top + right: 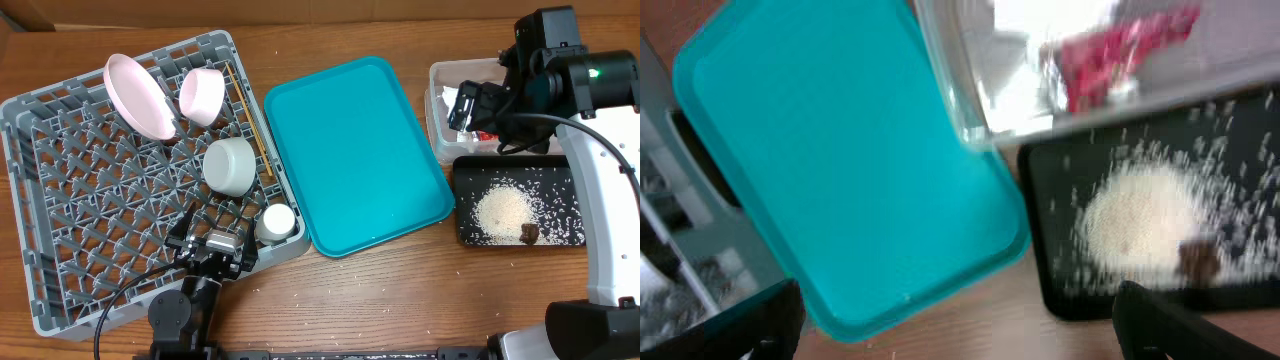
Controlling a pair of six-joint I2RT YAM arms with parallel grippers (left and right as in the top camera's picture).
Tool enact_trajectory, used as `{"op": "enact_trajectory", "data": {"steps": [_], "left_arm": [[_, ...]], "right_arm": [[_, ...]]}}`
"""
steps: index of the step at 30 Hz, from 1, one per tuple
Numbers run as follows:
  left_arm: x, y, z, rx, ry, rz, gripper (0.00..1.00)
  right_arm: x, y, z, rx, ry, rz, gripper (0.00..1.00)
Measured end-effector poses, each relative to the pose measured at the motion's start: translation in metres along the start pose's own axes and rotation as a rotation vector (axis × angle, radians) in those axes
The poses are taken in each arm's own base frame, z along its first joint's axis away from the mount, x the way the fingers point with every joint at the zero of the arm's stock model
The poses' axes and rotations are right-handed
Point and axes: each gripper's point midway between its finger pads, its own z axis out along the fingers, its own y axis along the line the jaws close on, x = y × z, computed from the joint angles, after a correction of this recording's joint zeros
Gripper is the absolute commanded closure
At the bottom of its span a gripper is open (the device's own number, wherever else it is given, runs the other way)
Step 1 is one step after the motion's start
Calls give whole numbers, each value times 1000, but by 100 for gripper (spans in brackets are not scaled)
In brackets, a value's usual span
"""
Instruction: Sort waste into correct bins and load items into the dishwasher
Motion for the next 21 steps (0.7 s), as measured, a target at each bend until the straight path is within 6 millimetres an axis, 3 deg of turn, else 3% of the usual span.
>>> {"op": "enact_trajectory", "data": {"steps": [4,7,9,12,14,17,21], "left_arm": [[0,0,0,0,0,0,0],[0,0,0,0,0,0,0],[0,0,0,-1,0,0,0],[0,1,0,-4,0,0,0],[0,1,0,-4,1,0,0],[1,1,0,-7,1,0,0],[0,1,0,-7,1,0,0]], "right_arm": [[-36,11,-9,-38,-192,-24,0],[-49,21,-34,-102,-377,-46,0],[-49,23,-61,-152,-519,-60,0],[-37,21,-95,-217,-715,-93,0],[-18,14,-104,-239,-798,-111,0],[11,1,-97,-257,-879,-128,0],[47,-19,-66,-257,-916,-134,0]]}}
